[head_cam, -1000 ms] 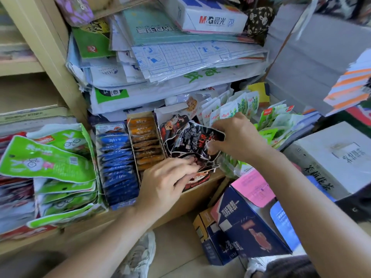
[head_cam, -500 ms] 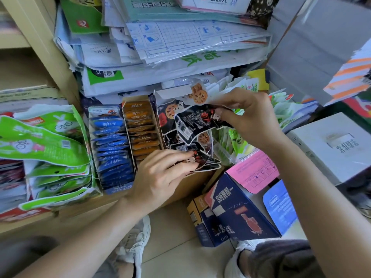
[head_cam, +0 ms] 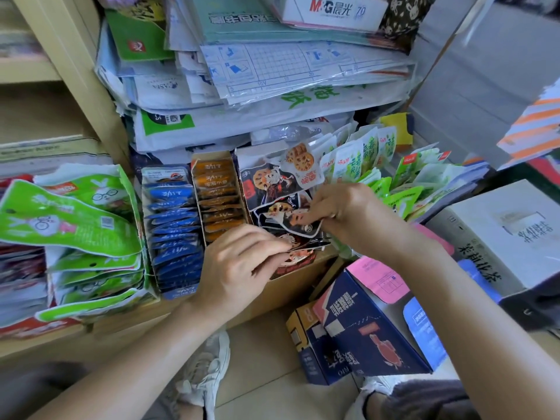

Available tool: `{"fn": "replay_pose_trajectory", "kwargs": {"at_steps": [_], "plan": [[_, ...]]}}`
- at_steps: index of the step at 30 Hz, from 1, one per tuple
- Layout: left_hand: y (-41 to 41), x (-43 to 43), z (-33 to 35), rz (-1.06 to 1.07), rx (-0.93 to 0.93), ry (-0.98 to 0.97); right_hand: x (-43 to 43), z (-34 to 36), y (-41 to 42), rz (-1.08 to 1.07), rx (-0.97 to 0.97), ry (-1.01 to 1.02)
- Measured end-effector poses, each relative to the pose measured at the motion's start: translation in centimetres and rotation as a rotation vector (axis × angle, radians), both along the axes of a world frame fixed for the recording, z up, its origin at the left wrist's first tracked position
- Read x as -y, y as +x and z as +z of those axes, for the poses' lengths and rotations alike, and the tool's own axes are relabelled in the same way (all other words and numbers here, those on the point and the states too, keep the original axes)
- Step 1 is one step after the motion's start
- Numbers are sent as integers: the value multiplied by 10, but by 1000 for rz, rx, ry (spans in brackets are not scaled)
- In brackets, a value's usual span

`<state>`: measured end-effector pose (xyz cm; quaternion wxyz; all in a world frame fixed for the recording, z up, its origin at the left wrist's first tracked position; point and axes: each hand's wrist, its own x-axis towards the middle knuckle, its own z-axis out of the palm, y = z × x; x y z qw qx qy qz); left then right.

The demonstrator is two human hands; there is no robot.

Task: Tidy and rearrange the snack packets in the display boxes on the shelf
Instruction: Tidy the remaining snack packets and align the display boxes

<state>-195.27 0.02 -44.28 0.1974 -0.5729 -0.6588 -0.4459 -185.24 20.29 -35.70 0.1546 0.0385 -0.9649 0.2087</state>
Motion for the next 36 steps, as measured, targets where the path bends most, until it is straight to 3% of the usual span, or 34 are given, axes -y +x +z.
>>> {"fn": "replay_pose_trajectory", "kwargs": {"at_steps": [6,23,30,33,36], "plan": [[-3,-2,3,11,22,-35,-7,2,-10,-34,226,-412],[-4,0,13,31,371,-136,6,12,-15,-47,289,-527],[-9,-5,15,80,257,-222,12,13,-11,-61,382,-427],[-13,-5,15,103,172,-248,1,27,-6,-98,452,-554],[-16,-7,15,92,88,-244,-13,35,-8,-276,262,-456]]}}
